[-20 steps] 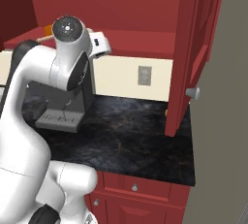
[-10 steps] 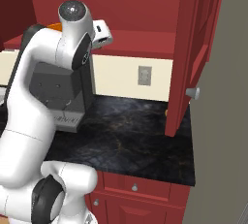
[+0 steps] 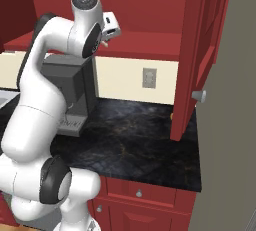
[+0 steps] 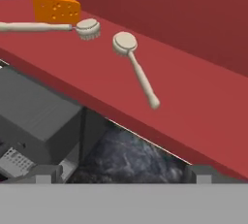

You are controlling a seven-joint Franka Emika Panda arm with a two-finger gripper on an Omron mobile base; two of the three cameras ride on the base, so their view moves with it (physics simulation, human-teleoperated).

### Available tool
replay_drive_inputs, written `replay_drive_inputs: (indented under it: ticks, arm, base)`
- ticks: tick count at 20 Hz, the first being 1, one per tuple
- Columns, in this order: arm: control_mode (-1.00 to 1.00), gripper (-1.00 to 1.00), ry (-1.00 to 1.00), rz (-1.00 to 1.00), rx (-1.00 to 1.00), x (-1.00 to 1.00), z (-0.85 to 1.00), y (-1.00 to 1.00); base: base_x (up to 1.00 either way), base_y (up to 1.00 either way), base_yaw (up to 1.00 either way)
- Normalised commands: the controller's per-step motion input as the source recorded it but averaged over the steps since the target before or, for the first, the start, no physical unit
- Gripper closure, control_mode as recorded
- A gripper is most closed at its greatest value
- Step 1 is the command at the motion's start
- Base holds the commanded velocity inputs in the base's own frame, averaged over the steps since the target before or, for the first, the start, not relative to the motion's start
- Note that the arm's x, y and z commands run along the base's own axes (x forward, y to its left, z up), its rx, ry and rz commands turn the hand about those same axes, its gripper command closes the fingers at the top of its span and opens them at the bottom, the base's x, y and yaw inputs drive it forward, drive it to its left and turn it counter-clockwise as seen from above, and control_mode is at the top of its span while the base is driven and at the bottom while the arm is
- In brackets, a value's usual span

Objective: Pick the dish brush and dish brush from the cabinet and place them on the counter.

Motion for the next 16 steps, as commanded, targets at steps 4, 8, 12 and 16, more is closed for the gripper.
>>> replay_drive_inputs:
  ticks: [4,8,12,16]
  arm:
    - [-1.0,-1.0,0.0,0.0,0.0,0.54,-0.07,0.0]
    - [-1.0,-1.0,0.0,0.0,0.0,0.5,-0.04,0.0]
    - [-1.0,-1.0,0.0,0.0,0.0,0.5,-0.06,0.0]
    - [-1.0,-1.0,0.0,0.0,0.0,0.46,-0.05,0.01]
  base:
    - [0.0,0.0,0.0]
    - [0.0,0.0,0.0]
    - [0.0,0.0,0.0]
    - [0.0,0.0,0.0]
